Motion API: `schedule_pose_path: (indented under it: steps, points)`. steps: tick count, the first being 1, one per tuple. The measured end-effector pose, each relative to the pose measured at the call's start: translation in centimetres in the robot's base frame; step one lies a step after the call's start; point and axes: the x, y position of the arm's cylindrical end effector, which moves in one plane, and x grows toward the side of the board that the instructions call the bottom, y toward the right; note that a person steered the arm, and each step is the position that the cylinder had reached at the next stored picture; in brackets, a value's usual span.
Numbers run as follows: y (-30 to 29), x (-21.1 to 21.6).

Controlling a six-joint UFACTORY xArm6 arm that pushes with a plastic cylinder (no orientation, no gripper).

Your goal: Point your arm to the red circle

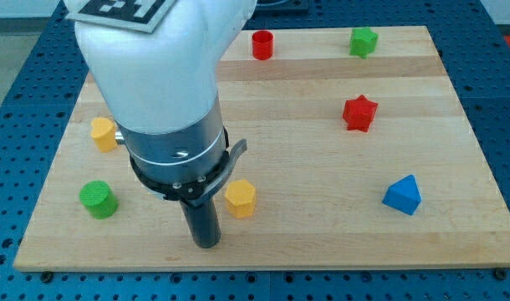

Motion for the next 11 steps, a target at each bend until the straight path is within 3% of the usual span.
schedule_pose_path:
  steps: [4, 5, 6, 8, 10, 11]
  points:
    - [0.1, 0.9]
    - [7.7, 0.6]
    - [9.2, -4.6]
    - [8.3, -19.9]
    - [11.1, -27.6]
    - [13.1, -35.7]
